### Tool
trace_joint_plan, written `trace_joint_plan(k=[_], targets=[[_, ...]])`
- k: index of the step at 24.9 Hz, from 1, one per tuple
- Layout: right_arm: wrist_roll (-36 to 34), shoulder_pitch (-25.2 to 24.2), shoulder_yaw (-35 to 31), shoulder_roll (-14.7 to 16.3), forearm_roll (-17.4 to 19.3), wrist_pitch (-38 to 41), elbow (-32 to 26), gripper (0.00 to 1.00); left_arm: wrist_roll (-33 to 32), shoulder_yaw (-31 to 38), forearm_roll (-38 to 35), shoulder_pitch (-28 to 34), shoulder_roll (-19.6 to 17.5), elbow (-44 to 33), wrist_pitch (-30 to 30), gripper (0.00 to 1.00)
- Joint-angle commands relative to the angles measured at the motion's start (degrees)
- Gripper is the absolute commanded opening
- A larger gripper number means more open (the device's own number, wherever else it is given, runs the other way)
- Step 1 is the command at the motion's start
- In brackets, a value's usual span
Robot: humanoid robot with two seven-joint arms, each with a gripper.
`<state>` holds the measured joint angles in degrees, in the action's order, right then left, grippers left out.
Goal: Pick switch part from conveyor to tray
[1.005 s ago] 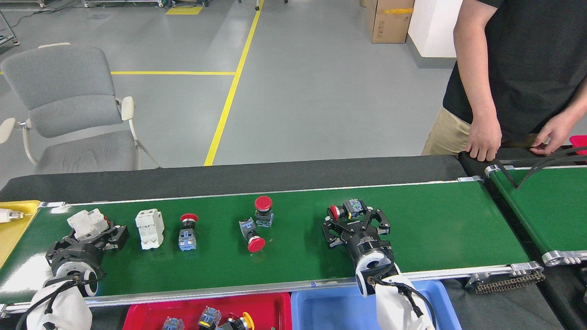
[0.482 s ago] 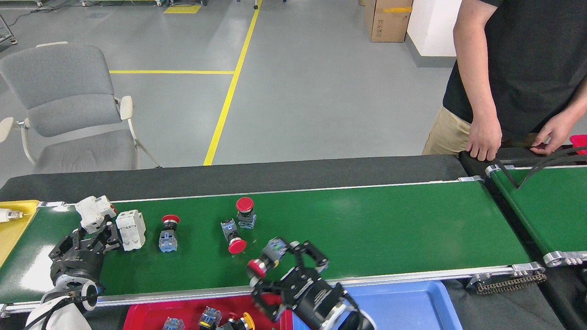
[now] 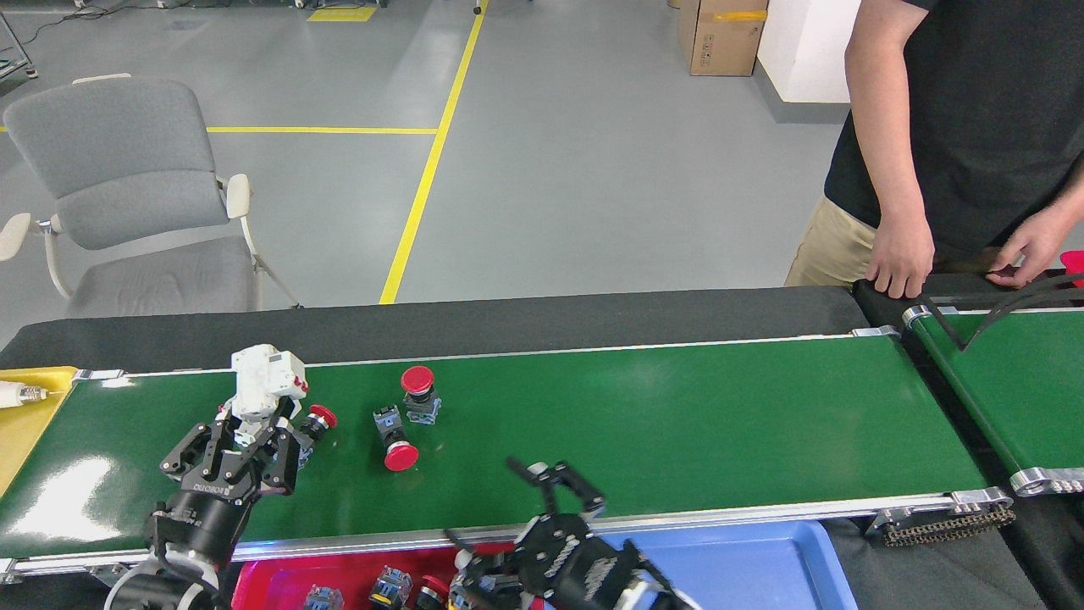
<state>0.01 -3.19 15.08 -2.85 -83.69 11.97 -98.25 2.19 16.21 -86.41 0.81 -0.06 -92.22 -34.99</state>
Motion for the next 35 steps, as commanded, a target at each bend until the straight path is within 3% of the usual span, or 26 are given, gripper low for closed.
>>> trace_joint_plan(k=[1,6,9,14,18,19,22,30,33,35], targets=[[-0.9,-2.1,-7.2,0.1,1.3,-4.7,-1.4,0.98,0.0,-2.7,-0.1,2.0,1.5,-5.2,-3.9,0.1],[-1.1,-9.9,-22.7,0.7,3.6,-5.2,-1.4,0.98,-2.7,-15.1,-0.2,8.5,3.0,-9.7,-4.7,0.14],[-1.2,-13.2,-27.4,2.1,3.7,-5.0,-1.8,0.98,-2.7,-22.4,-0.2,10.6,3.1,-9.7,-4.6,0.16],[-1.3,-13.1,-28.9,7.1,10.1,-5.0,-1.5,0.98,-4.2,-32.5,-0.7,11.9,4.0,-9.7,-1.6,0.18],[-1.3,-12.9,-28.8,7.8,11.2,-4.0,-1.4,0.98,-4.9,-38.4,-4.6,11.8,4.5,-9.6,6.5,0.33],[-1.3,-12.9,-28.8,7.7,11.3,-3.2,-1.3,0.98,-4.9,-38.9,-4.9,11.9,4.5,-9.6,7.6,0.42],[-1.3,-12.9,-28.8,7.6,11.4,-2.0,-0.8,0.98,-4.7,-39.4,-4.9,13.1,4.7,-9.7,10.2,0.98],[-1.3,-13.1,-28.8,7.6,11.4,-1.6,-0.8,0.98,-4.5,-38.4,-4.6,13.8,5.5,-9.7,11.4,0.99],[-1.4,-13.2,-28.8,7.5,11.4,-1.5,-0.5,0.98,-4.5,-34.8,-4.7,13.5,5.9,-9.7,21.9,0.99],[-1.4,-13.4,-28.6,7.8,11.4,-1.0,-0.6,0.98,-4.6,-29.0,-4.9,13.5,5.2,-9.7,30.6,0.99]])
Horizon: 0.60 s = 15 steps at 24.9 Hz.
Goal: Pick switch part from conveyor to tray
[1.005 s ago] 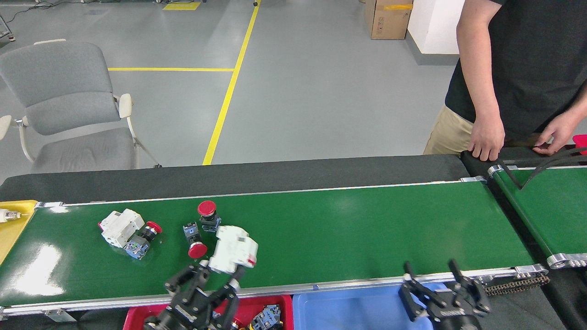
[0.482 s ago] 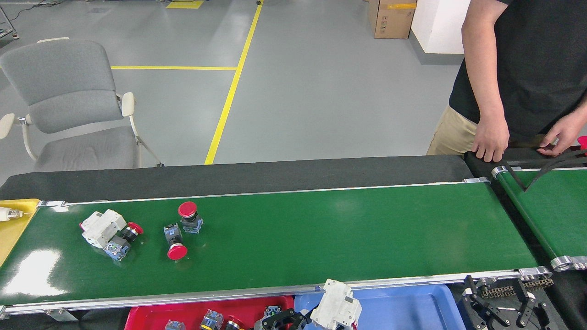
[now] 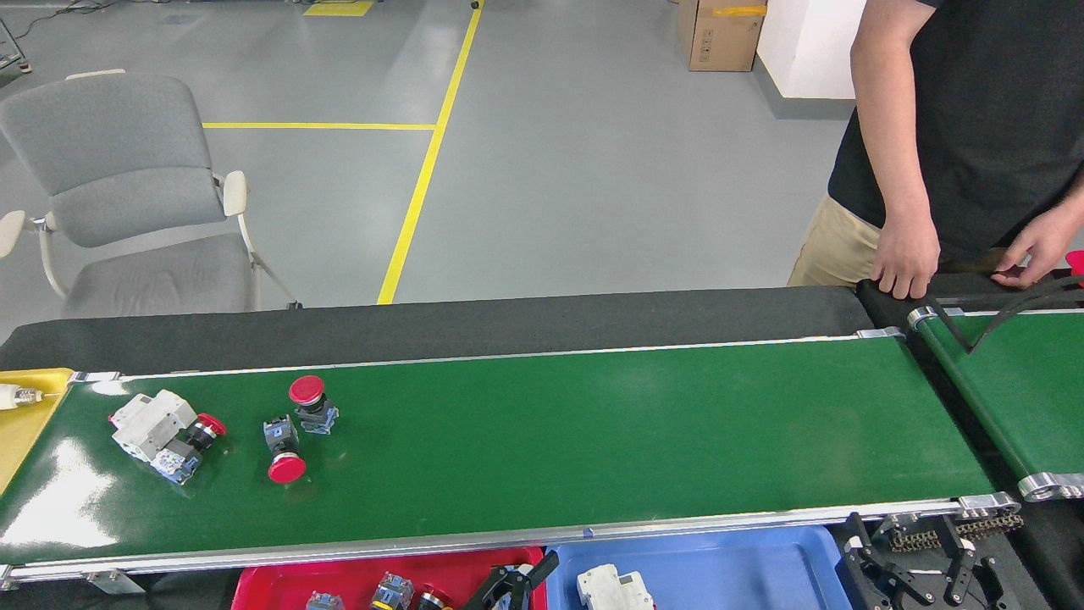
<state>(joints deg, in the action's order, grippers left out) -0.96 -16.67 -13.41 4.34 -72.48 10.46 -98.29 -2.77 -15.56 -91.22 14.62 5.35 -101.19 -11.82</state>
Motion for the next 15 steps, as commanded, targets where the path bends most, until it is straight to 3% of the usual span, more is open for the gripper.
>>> trace_joint_plan(k=[1,4,8,10,13,15], targets=[[-0.5,0.1,-0.1,0.4,0.1,1.4,-0.8,0.98,0.5,7.3,0.0,-0.2,-0.8,-0.8,9.6,0.99],[-0.4,0.2,0.0,0.1,0.1,4.7,-0.8,0.98,0.5,22.9,0.0,0.3,-3.2,-0.7,8.5,0.99],[-0.2,-0.3,1.5,0.0,-0.7,5.5,-1.8,0.98,0.6,41.1,2.4,4.2,-5.8,-0.7,-2.4,0.99],[-0.2,-0.8,3.0,0.1,-3.5,5.4,-2.2,0.98,0.5,44.6,6.3,7.6,-6.6,-0.6,-6.2,0.99],[-0.1,-0.9,3.9,-0.8,-9.3,5.1,-2.3,0.97,0.4,44.5,8.1,9.5,-6.9,-0.2,-7.1,0.99],[-0.1,-1.2,3.9,-2.4,-10.2,5.2,-3.0,0.97,0.4,44.3,8.9,9.2,-7.1,-0.5,-7.3,0.99]])
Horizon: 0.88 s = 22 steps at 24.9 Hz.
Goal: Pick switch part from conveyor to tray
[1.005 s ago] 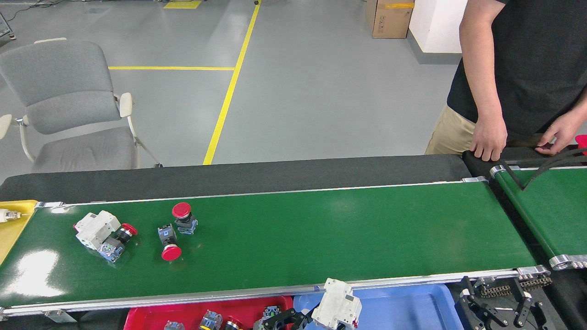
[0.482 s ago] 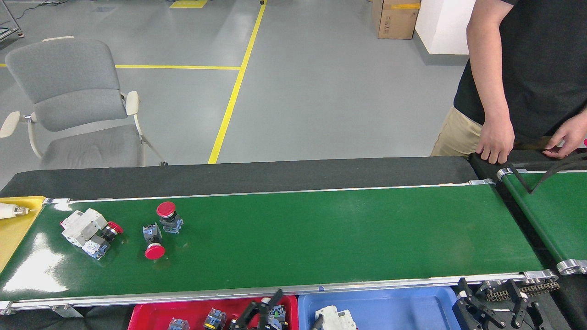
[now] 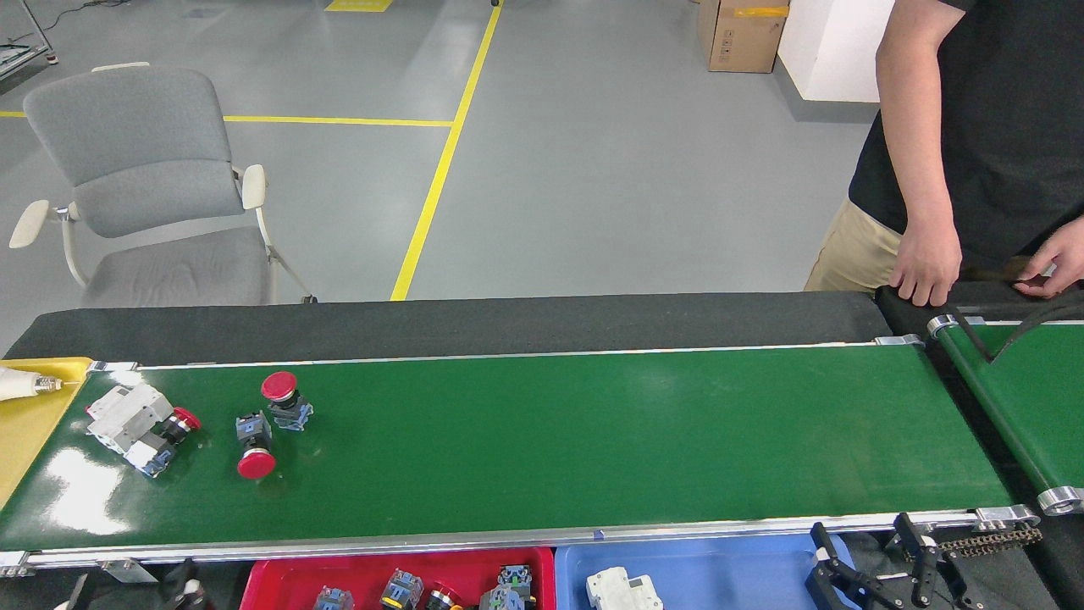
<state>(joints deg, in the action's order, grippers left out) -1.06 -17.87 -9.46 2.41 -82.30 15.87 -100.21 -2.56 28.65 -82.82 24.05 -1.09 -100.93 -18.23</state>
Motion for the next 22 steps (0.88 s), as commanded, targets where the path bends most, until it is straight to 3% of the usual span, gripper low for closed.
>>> trace_joint_plan(k=[1,6,12,18,22], targets=[[0.0,0.1,0.0,-0.5,-0.4,-0.1,-1.1,0.97,0.2,0.1,1.4,-0.5,-1.2,-0.8,-1.0,0.99],[-0.2,0.8,0.1,-0.4,-0.4,0.4,-1.1,0.97,-1.4,-1.6,5.4,-5.2,-6.6,0.9,-2.0,0.99],[-0.2,0.9,1.0,-0.6,-0.3,0.4,-1.0,0.97,-2.6,-2.2,5.2,-13.4,-9.4,10.5,-2.1,0.99],[-0.3,0.9,4.2,0.6,-0.3,0.4,-0.7,0.98,-2.6,-1.1,5.2,-17.4,-12.4,18.9,-1.2,0.99],[-0.3,1.4,6.5,0.6,-0.3,0.4,-0.6,0.98,-2.6,-1.1,5.1,-22.5,-16.0,26.6,2.3,0.99]])
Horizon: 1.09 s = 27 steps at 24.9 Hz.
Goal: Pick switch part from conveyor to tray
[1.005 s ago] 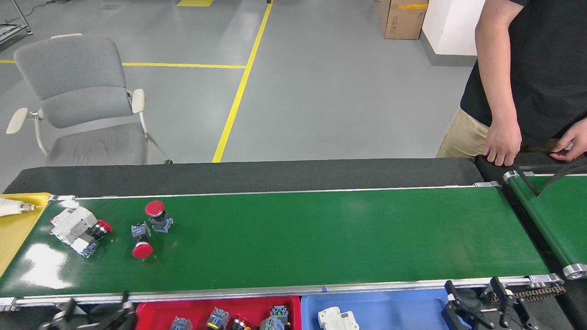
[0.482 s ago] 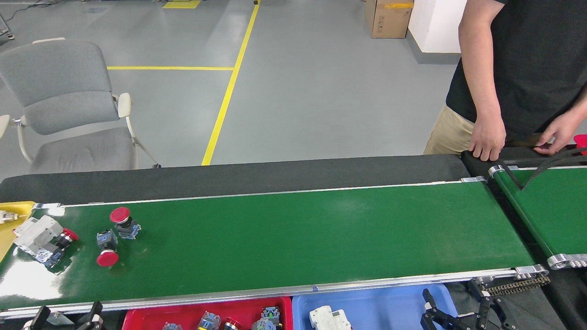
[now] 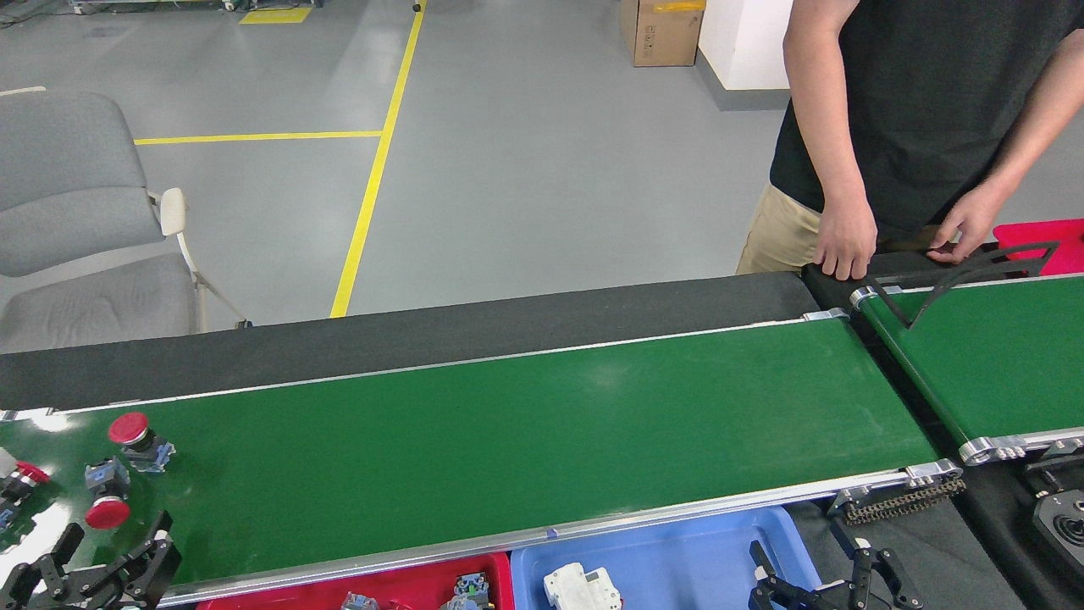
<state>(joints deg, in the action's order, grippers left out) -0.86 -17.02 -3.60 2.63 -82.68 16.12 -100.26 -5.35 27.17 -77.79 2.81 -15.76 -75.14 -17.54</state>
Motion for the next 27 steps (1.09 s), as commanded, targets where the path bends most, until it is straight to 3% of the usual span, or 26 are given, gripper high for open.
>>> trace_joint_plan(k=[1,5,6,8,10,12,15,18,20,24,27], targets=[[-0.5,0.7,1.2,0.4,0.1,0.1,-0.5,0.98,0.3,0.3,0.0,-2.9,-2.4,3.3,2.3,0.99],[-0.5,1.2,1.2,0.4,0.2,0.1,-0.1,0.98,0.8,-0.7,0.0,-9.3,-6.1,13.2,6.5,0.95],[-0.5,1.2,1.2,0.4,0.2,0.1,0.0,0.98,1.1,-1.1,0.0,-10.9,-6.6,15.4,7.0,0.8],[-0.5,1.3,1.4,0.4,0.2,0.1,0.0,0.98,1.9,-1.5,0.5,-12.2,-7.3,18.5,6.5,0.4],[-0.5,1.4,1.5,0.4,0.2,0.1,-0.2,0.98,3.2,-1.6,1.1,-12.3,-7.9,20.1,5.5,0.2],[-0.5,1.3,1.5,0.4,0.2,0.1,-0.2,0.98,5.5,-2.1,2.0,-12.1,-8.1,20.5,2.8,0.1],[-0.5,1.3,1.5,0.4,0.2,0.1,-0.2,0.98,8.3,-2.5,2.2,-11.5,-7.4,19.5,-1.1,0.06],[-0.5,1.2,1.5,0.2,0.1,-0.1,-0.2,0.98,9.2,-3.0,3.3,-8.0,-6.0,13.8,-5.6,0.04],[-0.5,0.9,1.5,0.3,0.2,0.0,-0.2,0.98,9.2,-3.0,5.0,-3.1,-4.6,7.2,-10.5,0.05],[-0.5,1.0,1.4,0.1,0.2,0.0,-0.2,0.98,9.1,-2.7,6.5,9.6,-1.3,-8.4,-27.5,0.08],[-0.5,1.1,1.1,-0.1,0.7,-0.3,-0.3,0.98,9.1,-2.2,6.6,19.1,3.2,-18.8,-27.5,0.24]])
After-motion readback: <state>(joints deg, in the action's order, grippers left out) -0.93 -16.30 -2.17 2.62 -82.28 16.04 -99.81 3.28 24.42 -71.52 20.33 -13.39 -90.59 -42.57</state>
